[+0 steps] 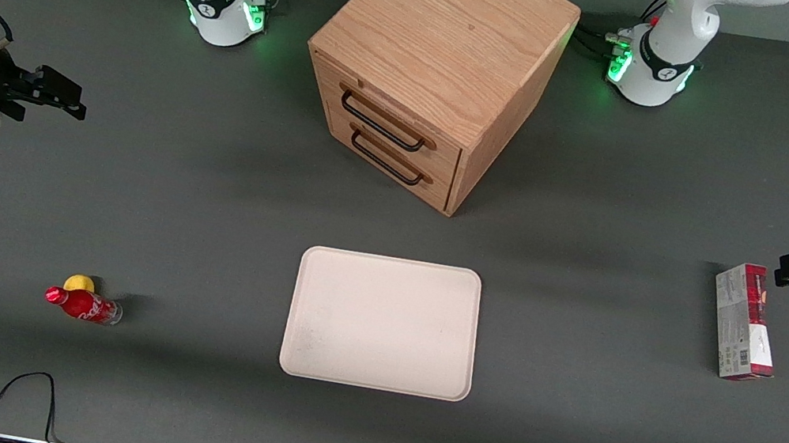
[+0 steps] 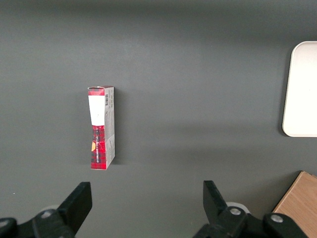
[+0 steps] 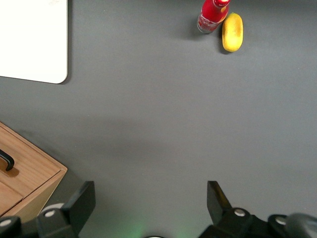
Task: Place coke bottle on tray
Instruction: 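Move the right gripper toward the red Coca-Cola bottle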
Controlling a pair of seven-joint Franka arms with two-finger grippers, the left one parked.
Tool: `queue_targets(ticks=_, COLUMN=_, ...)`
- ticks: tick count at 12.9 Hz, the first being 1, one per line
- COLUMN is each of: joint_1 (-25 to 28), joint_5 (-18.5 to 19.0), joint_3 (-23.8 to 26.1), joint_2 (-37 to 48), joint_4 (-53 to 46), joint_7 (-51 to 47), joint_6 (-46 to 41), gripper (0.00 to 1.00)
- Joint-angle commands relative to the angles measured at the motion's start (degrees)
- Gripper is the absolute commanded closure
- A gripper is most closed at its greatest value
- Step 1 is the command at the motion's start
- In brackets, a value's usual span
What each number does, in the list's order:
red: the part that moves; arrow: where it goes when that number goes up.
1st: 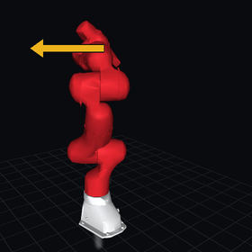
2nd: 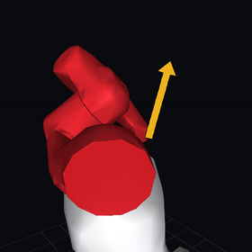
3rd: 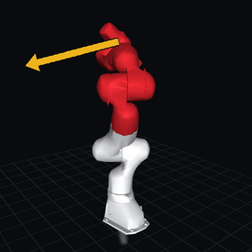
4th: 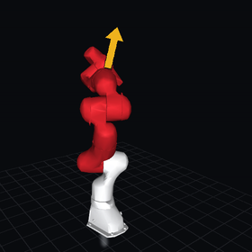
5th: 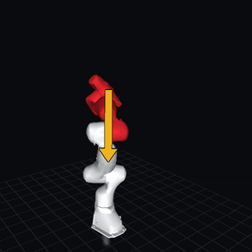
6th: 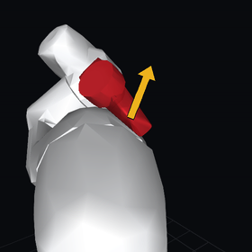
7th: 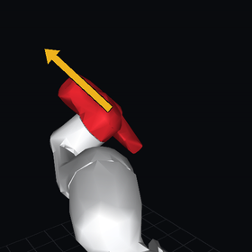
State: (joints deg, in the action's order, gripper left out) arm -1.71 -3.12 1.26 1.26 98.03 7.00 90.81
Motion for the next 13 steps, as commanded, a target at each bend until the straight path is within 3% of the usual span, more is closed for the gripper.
queue_targets(ticks=1, joint_1=-0.5, joint_5=0.6, joint_3=0.2, joint_2=-0.6, joint_4=-1.7, joint_7=-1.4, joint_6=-2.0, gripper=0.00)
queue_targets(ticks=6, joint_1=-0.9, joint_5=0.9, joint_3=0.1, joint_2=-5.4, joint_4=-7.3, joint_7=-1.3, joint_6=-2.5, gripper=0.00)
queue_targets(ticks=11, joint_1=-4.6, joint_5=1.9, joint_3=0.1, joint_2=-30.6, joint_4=-38.2, joint_7=3.4, joint_6=-5.8, gripper=0.00)
queue_targets(ticks=13, joint_1=-6.0, joint_5=2.0, joint_3=0.1, joint_2=-36.1, joint_4=-44.7, joint_7=5.0, joint_6=-5.7, gripper=0.00)
